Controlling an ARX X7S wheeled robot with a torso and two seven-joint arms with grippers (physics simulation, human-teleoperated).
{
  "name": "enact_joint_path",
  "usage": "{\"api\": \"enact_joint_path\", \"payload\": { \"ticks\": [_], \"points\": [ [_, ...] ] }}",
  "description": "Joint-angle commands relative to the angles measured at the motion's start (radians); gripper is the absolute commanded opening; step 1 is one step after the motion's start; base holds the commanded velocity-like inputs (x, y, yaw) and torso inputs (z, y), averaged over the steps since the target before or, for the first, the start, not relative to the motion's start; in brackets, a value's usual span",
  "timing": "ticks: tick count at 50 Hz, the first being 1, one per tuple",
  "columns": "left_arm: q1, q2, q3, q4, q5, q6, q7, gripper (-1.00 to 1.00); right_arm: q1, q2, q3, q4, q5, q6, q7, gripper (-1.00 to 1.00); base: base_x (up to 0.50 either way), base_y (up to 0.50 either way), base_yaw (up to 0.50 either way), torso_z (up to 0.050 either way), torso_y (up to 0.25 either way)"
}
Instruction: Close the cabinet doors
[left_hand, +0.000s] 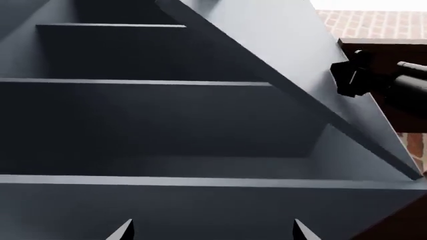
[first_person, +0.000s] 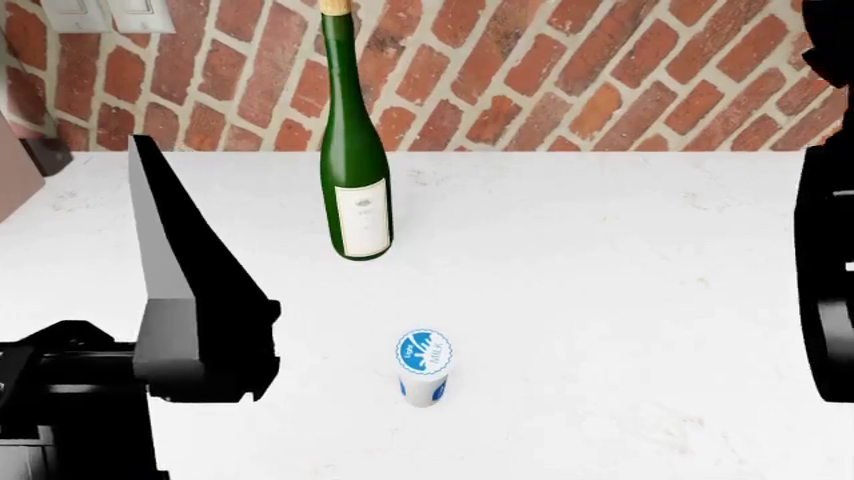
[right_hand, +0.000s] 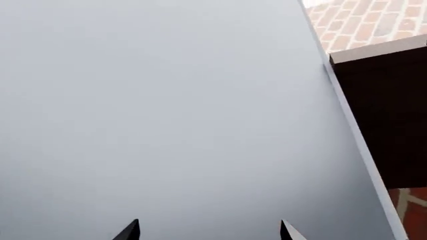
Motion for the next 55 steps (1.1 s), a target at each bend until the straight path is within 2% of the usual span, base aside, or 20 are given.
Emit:
{"api": "enact_joint_path", "payload": {
  "ticks": [1,3,5,10,12,15,18,26,30,43,48,50,51,53,54,55],
  "points": [
    [-0.009,-0.012,-0.030,-0.010,-0.015,-0.003,-0.013,1.00,0.145,-0.188,-0.063,0.753,-0.184,-0.243,-0.202,1.00,0.00,0.00,0.00,0.000,0.000],
    [-0.008,-0.016,-0.038,-0.009,-0.022,-0.002,-0.014,1.00,0.195,-0.249,-0.066,0.941,-0.205,-0.340,-0.250,1.00,0.00,0.00,0.00,0.000,0.000],
    [-0.004,-0.025,-0.054,-0.010,-0.031,0.005,-0.016,1.00,0.214,-0.272,-0.169,1.040,-0.126,-0.407,-0.260,1.00,0.01,0.00,0.00,0.005,0.000],
    [0.052,-0.072,-0.152,-0.030,-0.050,0.048,-0.028,1.00,0.173,-0.272,-0.564,1.064,0.217,-0.501,-0.214,1.00,0.00,0.00,0.00,0.000,0.000],
    [0.107,-0.102,-0.232,-0.026,-0.059,0.063,-0.040,1.00,0.146,-0.272,-0.716,1.064,0.331,-0.526,-0.194,1.00,0.00,0.00,0.00,0.000,0.000],
    [0.172,-0.123,-0.320,-0.019,-0.078,0.073,-0.058,1.00,0.123,-0.272,-0.873,1.054,0.465,-0.566,-0.186,1.00,0.00,0.00,0.00,0.000,0.000],
    [0.244,-0.129,-0.411,-0.026,-0.093,0.072,-0.081,1.00,0.086,-0.272,-0.978,1.032,0.521,-0.586,-0.182,1.00,0.00,0.00,0.00,0.000,0.000],
    [0.443,-0.101,-0.614,0.008,-0.106,0.140,-0.116,1.00,0.010,-0.272,-1.023,1.021,0.557,-0.627,-0.201,1.00,0.00,0.00,0.00,0.000,0.000],
    [0.473,-0.095,-0.654,0.021,-0.110,0.142,-0.123,1.00,-0.010,-0.272,-1.026,1.036,0.565,-0.635,-0.200,1.00,0.00,0.00,0.00,0.000,0.000],
    [0.423,-0.101,-0.603,0.015,-0.075,0.109,-0.129,1.00,-0.029,-0.272,-0.997,1.093,0.556,-0.635,-0.191,1.00,0.00,0.00,0.00,0.000,0.000],
    [0.391,-0.102,-0.567,-0.006,-0.072,0.105,-0.128,1.00,0.012,-0.272,-0.971,1.109,0.567,-0.651,-0.199,1.00,0.00,0.00,0.00,0.000,0.000],
    [0.367,-0.103,-0.539,-0.013,-0.072,0.102,-0.125,1.00,0.045,-0.272,-0.943,1.110,0.573,-0.689,-0.200,1.00,0.00,0.00,0.00,0.000,0.000],
    [0.340,-0.101,-0.507,-0.028,-0.064,0.102,-0.122,1.00,0.082,-0.272,-0.941,1.095,0.581,-0.785,-0.207,1.00,0.00,0.00,0.00,0.000,0.000],
    [0.313,-0.102,-0.480,-0.042,-0.063,0.106,-0.117,1.00,0.116,-0.272,-0.978,1.039,0.568,-0.858,-0.254,1.00,0.00,0.00,0.00,0.000,0.000],
    [0.295,-0.106,-0.464,-0.050,-0.065,0.107,-0.111,1.00,0.139,-0.240,-0.966,0.934,0.580,-0.849,-0.213,1.00,0.00,0.00,0.00,0.000,0.000],
    [0.288,-0.109,-0.453,-0.055,-0.063,0.116,-0.105,1.00,0.160,-0.090,-1.028,0.784,0.494,-0.834,-0.063,1.00,0.00,0.00,0.00,0.000,0.000]
  ]
}}
